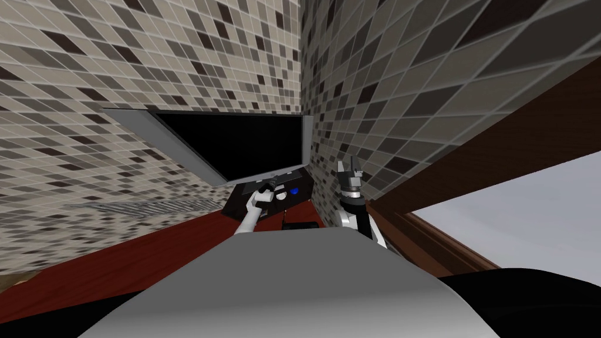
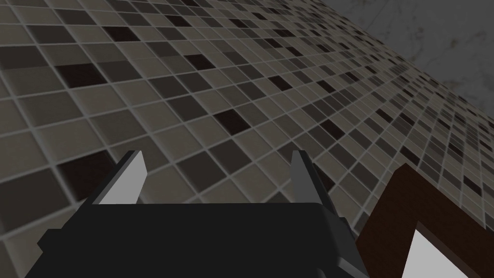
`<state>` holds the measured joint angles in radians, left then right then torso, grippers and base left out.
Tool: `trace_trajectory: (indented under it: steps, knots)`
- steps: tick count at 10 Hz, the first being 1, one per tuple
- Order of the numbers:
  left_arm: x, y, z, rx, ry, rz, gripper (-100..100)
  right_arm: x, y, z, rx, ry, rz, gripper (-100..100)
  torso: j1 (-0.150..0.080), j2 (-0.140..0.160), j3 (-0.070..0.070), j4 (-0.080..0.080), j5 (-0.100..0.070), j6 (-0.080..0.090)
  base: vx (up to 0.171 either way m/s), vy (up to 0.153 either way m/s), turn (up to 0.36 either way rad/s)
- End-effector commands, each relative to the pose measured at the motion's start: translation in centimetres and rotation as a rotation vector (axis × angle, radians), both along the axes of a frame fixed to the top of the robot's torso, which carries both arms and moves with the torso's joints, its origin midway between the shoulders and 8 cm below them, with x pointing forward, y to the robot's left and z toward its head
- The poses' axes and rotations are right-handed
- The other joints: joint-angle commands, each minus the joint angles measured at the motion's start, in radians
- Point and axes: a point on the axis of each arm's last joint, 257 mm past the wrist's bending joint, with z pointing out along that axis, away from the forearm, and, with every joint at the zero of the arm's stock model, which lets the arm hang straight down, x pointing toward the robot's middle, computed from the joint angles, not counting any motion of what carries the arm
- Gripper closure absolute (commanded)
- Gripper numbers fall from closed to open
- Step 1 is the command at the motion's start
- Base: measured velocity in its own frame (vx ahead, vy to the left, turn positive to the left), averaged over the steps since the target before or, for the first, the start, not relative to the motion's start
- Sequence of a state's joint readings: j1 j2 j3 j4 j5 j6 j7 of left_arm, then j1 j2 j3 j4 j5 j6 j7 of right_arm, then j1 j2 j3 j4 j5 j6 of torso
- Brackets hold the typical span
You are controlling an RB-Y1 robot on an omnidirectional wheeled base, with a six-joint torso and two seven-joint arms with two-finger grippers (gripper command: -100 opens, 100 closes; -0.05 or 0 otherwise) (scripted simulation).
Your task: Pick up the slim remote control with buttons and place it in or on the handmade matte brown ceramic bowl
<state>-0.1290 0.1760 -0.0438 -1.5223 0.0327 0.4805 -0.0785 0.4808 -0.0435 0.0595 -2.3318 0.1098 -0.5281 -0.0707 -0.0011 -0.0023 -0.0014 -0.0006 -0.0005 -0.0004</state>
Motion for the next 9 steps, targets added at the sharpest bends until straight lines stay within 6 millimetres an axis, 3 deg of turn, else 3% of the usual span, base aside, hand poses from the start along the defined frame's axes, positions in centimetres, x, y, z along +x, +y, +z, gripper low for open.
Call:
trace_trajectory:
  steps: [1, 6, 8, 9]
  knots:
    - [0.4, 0.2, -1.3, -0.002, 0.059, 0.009, -100, 0.0, 0.0, 0.0, 0.000, 0.000, 0.000, 0, 0.000, 0.000, 0.000, 0.000, 0.000, 0.000, 0.047, -0.039, -0.016]
    - [-0.7, 1.8, -7.0, -0.003, 0.263, 0.050, -100, 0.0, 0.0, 0.0, 0.000, 0.000, 0.000, 0, 0.000, -0.002, -0.001, 0.000, 0.000, 0.000, 0.050, -0.022, -0.011]
    - [-1.2, 2.5, -8.8, -0.009, 0.338, 0.070, -100, 0.0, 0.0, 0.0, 0.000, 0.000, 0.000, 0, 0.001, -0.002, -0.001, 0.000, 0.000, 0.000, 0.054, -0.010, -0.008]
    - [-1.2, 2.5, -8.8, -0.009, 0.338, 0.070, -100, 0.0, 0.0, 0.0, 0.000, 0.000, 0.000, 0, 0.001, -0.001, -0.001, 0.000, 0.000, 0.000, 0.010, -0.005, 0.015]
